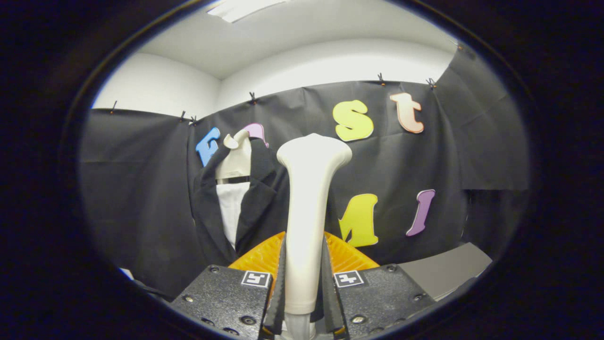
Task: Iron the clothes twice with a garment steamer, once on the left side and once on the right side.
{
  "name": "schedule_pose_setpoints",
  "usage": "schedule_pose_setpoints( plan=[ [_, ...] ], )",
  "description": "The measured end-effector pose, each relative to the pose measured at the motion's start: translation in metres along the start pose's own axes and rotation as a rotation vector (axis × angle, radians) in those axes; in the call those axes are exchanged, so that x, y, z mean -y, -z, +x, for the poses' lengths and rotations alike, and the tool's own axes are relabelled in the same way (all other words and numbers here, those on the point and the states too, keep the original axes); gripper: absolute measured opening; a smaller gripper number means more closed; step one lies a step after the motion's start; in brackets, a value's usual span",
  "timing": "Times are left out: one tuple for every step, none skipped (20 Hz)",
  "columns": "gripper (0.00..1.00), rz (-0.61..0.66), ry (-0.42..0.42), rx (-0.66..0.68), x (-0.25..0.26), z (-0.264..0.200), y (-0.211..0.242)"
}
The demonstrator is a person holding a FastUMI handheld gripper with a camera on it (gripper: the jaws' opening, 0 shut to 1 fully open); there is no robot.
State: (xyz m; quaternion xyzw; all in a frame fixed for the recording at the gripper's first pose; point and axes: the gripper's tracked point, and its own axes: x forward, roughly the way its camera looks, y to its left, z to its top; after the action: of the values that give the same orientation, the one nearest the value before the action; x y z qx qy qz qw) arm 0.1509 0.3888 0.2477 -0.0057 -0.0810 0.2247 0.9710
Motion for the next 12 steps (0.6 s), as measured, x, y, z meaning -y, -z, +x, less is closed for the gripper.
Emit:
schedule_pose_setpoints(
  plan=[
    [0.36, -0.011, -0.008, -0.003, -0.010, 0.007, 0.001],
    [0.36, -0.011, -0.016, -0.008, -0.020, 0.013, 0.002],
    [0.36, -0.015, -0.023, -0.013, -0.029, 0.016, 0.005],
    [0.36, -0.025, -0.023, -0.020, -0.036, 0.019, 0.009],
    [0.36, -0.036, -0.019, -0.025, -0.040, 0.022, 0.013],
    [0.36, -0.043, -0.016, -0.032, -0.042, 0.025, 0.017],
    [0.36, -0.049, -0.014, -0.038, -0.045, 0.027, 0.020],
    [0.36, -0.052, -0.011, -0.041, -0.046, 0.028, 0.022],
    [0.36, -0.062, -0.006, -0.045, -0.045, 0.028, 0.026],
    [0.36, -0.069, 0.000, -0.047, -0.045, 0.029, 0.030],
    [0.36, -0.077, 0.005, -0.052, -0.046, 0.028, 0.035],
    [0.36, -0.076, 0.008, -0.061, -0.045, 0.027, 0.041]
  ],
)
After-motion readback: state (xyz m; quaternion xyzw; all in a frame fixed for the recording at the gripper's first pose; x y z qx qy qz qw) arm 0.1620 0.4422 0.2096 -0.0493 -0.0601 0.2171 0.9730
